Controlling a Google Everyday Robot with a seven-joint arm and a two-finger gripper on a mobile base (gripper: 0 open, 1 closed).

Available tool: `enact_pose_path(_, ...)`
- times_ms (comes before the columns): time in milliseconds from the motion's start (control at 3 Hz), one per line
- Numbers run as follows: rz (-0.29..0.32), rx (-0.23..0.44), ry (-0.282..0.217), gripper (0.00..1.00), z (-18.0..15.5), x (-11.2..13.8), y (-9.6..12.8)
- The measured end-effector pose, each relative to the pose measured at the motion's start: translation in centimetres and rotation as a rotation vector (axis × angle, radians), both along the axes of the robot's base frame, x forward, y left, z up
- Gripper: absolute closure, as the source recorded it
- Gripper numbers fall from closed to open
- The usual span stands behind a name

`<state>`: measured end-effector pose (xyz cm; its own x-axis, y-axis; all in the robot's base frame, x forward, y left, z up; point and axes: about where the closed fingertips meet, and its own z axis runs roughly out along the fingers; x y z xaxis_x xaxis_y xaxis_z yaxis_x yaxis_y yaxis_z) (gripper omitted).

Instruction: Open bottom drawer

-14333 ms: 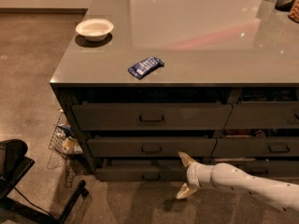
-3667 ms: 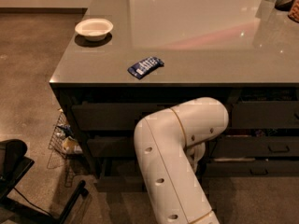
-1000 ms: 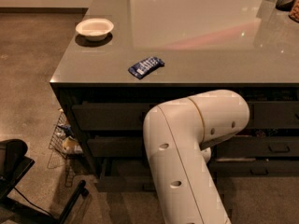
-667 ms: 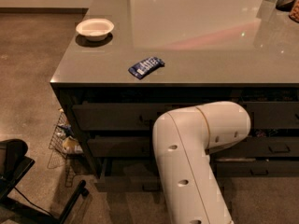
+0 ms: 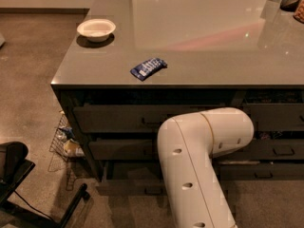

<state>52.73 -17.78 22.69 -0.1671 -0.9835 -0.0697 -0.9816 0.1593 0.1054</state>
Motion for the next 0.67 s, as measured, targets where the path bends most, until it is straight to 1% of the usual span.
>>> enact_pose_path(333, 0.0, 0.0, 0.0, 0.0, 0.0, 0.0, 0.0)
enact_pose_path(667, -0.024, -0.012, 0.041, 0.18, -1.1, -0.7, -0.1)
